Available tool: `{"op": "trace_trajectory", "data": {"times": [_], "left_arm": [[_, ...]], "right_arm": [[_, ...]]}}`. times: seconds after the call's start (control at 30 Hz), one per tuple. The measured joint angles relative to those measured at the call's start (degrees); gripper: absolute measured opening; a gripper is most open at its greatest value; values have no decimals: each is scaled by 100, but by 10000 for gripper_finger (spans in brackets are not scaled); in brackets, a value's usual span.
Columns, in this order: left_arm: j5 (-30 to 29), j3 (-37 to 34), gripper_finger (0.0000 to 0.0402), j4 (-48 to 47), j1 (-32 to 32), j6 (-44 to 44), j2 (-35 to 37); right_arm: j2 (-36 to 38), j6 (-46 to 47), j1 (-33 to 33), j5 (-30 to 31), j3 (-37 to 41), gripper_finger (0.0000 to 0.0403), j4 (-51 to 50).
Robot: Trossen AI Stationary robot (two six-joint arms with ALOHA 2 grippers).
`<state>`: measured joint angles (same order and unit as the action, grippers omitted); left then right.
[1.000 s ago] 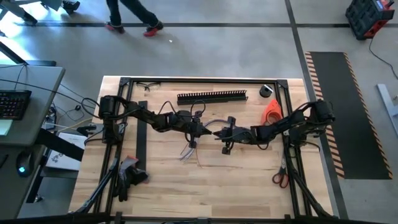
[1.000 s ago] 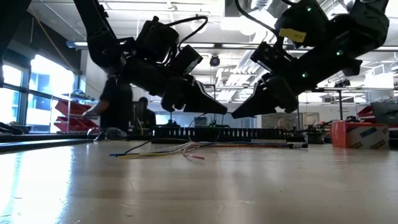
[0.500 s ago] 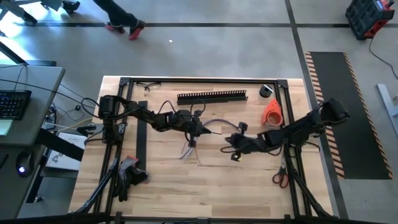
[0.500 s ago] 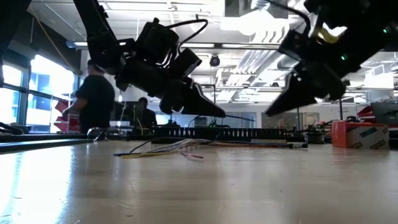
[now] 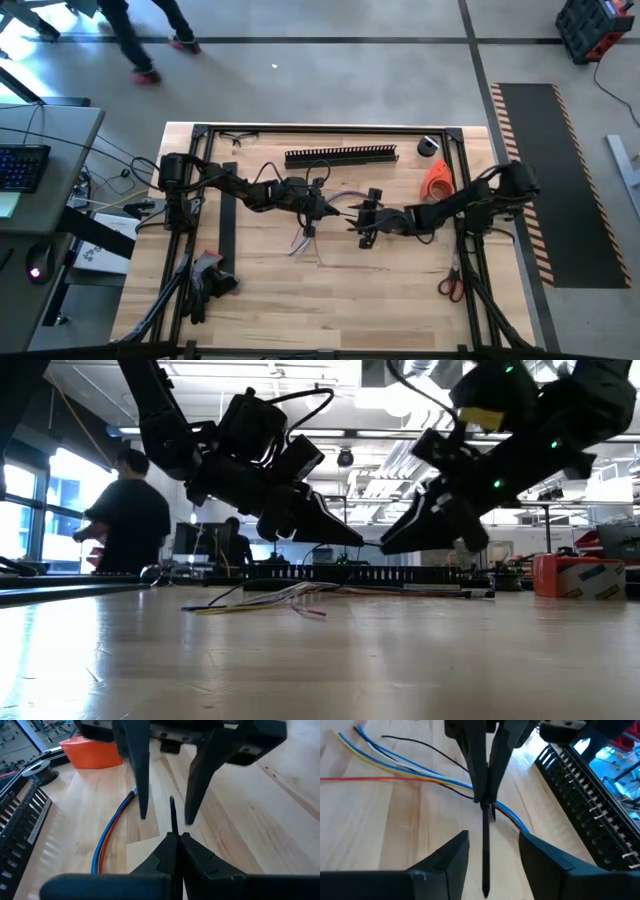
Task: Ziptie cables
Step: Wrap the zip tie around the cable wire
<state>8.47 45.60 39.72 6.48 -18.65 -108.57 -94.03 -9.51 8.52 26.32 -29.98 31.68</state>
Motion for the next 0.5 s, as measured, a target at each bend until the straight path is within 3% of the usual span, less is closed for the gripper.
{"op": "trace_trajectory", "data": {"times": [0.5], "left_arm": [[-24,0,2,53,-17,96,0]], "right_arm": [[-170,-211,-143,-384,0,6,262]]}}
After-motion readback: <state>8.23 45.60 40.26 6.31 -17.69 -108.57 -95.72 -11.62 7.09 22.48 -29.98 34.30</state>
